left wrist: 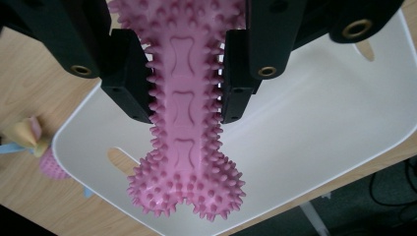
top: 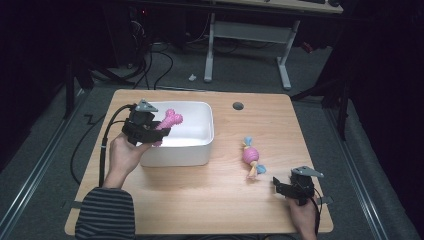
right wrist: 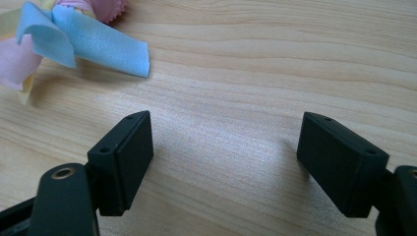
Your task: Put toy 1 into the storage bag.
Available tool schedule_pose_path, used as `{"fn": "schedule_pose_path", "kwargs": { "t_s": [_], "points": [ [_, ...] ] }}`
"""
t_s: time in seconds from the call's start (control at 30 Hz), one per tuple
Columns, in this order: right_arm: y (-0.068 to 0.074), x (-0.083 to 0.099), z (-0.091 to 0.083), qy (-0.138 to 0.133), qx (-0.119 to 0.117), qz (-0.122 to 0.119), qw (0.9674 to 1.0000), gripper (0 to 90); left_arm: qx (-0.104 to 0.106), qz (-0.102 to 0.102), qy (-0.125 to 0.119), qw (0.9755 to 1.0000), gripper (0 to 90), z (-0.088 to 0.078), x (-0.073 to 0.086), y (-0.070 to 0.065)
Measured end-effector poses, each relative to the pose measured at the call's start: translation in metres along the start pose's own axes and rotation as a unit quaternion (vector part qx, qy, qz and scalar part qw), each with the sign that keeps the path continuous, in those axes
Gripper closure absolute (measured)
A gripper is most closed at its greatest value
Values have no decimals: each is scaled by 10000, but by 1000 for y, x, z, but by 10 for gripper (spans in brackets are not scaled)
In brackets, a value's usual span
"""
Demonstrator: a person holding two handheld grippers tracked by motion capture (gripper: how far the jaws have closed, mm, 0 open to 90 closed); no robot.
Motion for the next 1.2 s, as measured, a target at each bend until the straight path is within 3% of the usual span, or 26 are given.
{"fn": "schedule_pose_path", "kwargs": {
  "t_s": [0.3,0.53,0.97,1.2],
  "points": [
    [0,0,0,3,-3,3,10000,215,-94,-24,195,9998,583,16,3,9],
    [0,0,0,3,-3,1,10000,215,-6,-167,296,9994,579,29,12,13],
    [0,0,0,0,-11,-10,10000,215,124,-259,367,9989,576,35,15,14],
    [0,0,0,-1,-10,-11,10000,215,76,-257,453,9986,566,40,16,14]
  ]
}}
Point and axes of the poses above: each handheld gripper's, and its own axes: z roughly forward along the jaws, x roughly out of its underside, y roughly to its left, the point moved 7 cm from there along z, roughly forward along the jaws, and after that the axes turned 2 degrees about -x, right-handed, at the moved point
